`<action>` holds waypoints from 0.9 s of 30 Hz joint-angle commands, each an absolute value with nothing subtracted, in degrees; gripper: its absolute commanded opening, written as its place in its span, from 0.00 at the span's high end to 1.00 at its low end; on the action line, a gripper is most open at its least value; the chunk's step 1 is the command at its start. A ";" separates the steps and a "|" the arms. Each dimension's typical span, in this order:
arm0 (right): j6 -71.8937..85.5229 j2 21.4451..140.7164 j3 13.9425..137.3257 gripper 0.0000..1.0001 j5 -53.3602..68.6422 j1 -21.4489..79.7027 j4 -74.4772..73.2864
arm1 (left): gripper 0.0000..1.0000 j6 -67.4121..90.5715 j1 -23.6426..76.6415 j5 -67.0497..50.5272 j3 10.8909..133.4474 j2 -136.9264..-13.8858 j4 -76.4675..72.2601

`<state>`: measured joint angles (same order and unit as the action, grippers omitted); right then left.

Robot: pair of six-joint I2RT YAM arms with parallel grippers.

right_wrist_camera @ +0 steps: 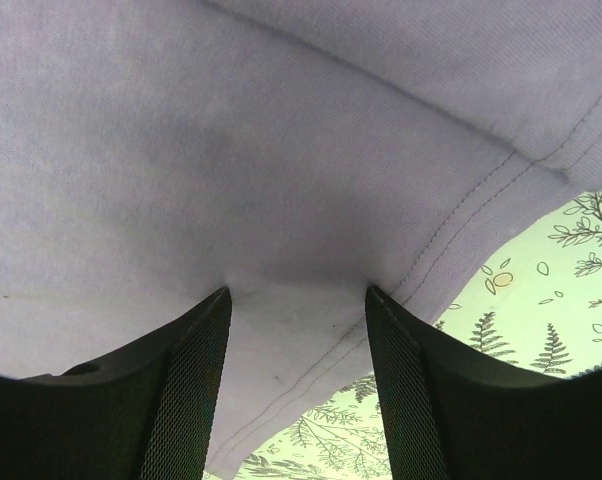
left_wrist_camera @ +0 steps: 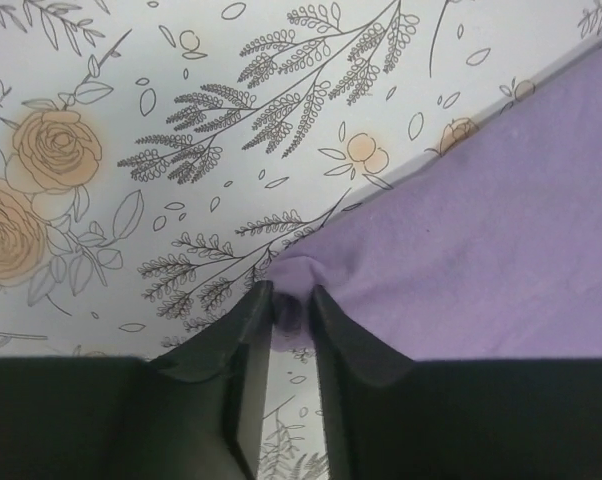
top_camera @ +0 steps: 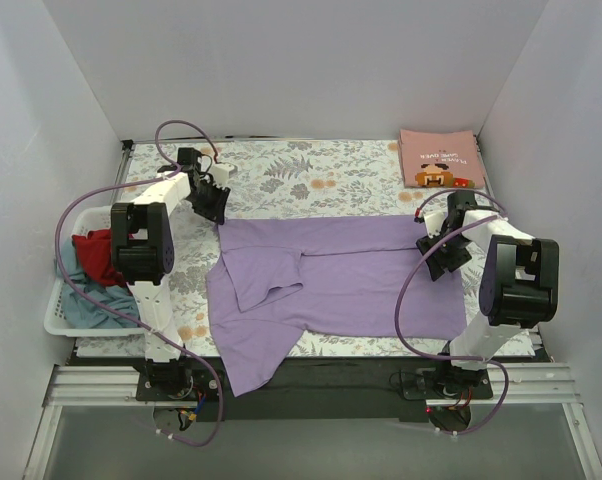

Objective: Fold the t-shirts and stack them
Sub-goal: Fold the tshirt

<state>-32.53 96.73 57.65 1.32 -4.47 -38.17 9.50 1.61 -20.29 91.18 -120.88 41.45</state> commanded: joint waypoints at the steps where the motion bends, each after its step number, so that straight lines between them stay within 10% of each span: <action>1: -34.37 99.76 56.95 0.37 -1.84 -4.83 -34.46 | 0.81 10.54 0.97 -20.75 93.69 -120.93 41.67; 3: -34.45 100.19 56.87 0.37 -2.89 -4.83 -34.02 | 1.00 11.68 0.53 -19.78 94.48 -121.20 40.35; 15: -34.54 102.74 60.90 0.34 -2.56 -4.75 -33.65 | 1.00 14.94 -1.93 -13.80 101.51 -127.35 33.75; 21: -34.98 98.45 71.79 0.28 8.95 -4.75 -41.99 | 0.65 15.73 -2.81 -15.72 101.17 -124.90 33.92; 27: -34.81 95.36 79.26 0.29 13.53 -4.92 -42.98 | 0.63 17.75 -1.94 -24.67 95.99 -113.04 34.88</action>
<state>-34.46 97.89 74.78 9.19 -4.54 -41.89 16.56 -2.15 -18.79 97.25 -124.18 34.59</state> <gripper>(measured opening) 0.717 0.369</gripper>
